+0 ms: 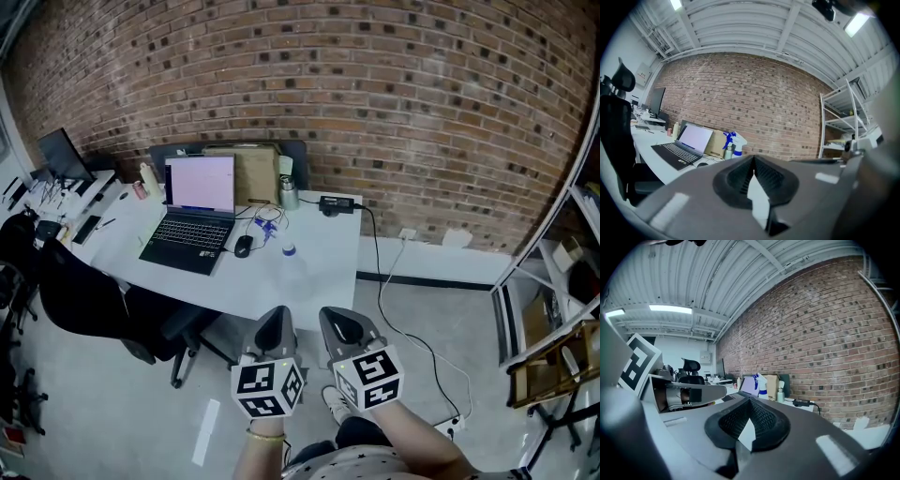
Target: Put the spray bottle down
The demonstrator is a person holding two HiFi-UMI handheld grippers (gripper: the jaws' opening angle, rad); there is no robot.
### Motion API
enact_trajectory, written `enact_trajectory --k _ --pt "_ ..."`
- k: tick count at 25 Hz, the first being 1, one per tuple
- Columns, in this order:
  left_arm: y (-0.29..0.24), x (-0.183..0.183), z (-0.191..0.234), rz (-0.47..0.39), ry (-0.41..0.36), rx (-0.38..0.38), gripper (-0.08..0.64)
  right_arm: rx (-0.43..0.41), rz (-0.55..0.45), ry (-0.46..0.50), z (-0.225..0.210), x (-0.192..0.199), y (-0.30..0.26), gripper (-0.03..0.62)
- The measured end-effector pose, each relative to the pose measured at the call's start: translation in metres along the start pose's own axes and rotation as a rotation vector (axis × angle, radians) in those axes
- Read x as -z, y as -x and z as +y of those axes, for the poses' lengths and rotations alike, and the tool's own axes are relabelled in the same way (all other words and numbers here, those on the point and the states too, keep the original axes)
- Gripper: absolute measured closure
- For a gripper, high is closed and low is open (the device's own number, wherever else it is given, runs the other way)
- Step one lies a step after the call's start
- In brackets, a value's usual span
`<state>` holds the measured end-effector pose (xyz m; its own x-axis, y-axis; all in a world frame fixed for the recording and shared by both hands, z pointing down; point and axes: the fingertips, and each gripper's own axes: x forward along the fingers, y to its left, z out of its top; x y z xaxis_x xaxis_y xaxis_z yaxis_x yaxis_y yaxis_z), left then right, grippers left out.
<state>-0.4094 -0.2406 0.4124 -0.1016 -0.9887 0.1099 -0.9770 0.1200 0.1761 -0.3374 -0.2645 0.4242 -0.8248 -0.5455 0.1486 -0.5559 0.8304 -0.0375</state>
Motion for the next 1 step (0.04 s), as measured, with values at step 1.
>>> enact_trajectory --k 1 --pt "0.0004 -0.0003 -0.0010 0.001 -0.002 0.001 0.554 0.000 -0.001 0.001 0.0001 -0.0007 0.0006 0.597"
